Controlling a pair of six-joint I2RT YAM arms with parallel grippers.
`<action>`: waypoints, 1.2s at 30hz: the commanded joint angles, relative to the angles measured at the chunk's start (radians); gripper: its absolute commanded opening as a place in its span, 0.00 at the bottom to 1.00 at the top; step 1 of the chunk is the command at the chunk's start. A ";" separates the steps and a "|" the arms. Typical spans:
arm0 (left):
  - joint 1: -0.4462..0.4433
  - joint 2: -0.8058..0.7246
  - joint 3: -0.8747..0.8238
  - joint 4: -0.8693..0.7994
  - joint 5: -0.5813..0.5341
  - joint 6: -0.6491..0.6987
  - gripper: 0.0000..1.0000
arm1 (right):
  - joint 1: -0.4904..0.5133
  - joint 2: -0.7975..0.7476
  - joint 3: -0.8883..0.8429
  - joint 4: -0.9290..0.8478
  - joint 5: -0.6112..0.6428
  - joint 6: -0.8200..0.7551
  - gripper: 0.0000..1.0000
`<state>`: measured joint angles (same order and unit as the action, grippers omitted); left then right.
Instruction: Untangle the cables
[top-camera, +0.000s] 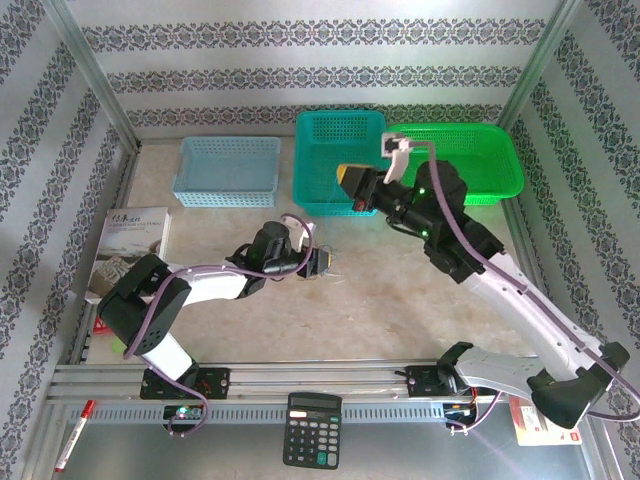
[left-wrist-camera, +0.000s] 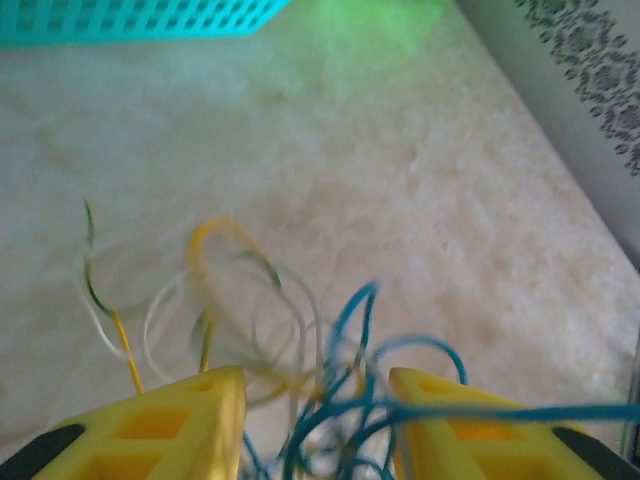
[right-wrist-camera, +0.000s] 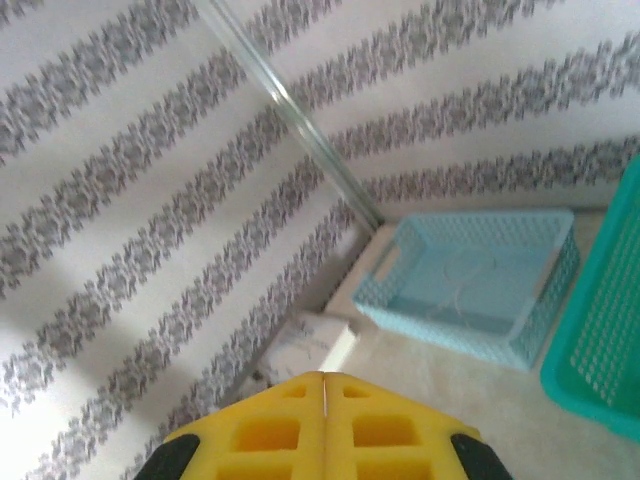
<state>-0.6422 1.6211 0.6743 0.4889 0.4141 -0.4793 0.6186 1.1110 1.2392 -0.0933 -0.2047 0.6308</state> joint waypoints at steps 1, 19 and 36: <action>-0.012 0.005 -0.037 0.076 0.010 -0.017 0.41 | -0.048 -0.016 0.057 0.081 -0.029 0.038 0.00; -0.013 0.032 -0.108 0.121 0.013 -0.040 0.39 | -0.212 0.039 0.304 0.186 -0.046 0.066 0.00; -0.013 -0.018 -0.112 0.125 0.031 -0.076 0.51 | -0.267 0.257 0.586 0.253 -0.082 0.031 0.00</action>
<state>-0.6422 1.6390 0.5560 0.5751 0.4187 -0.5350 0.3626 1.3388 1.8084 0.1364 -0.2642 0.6926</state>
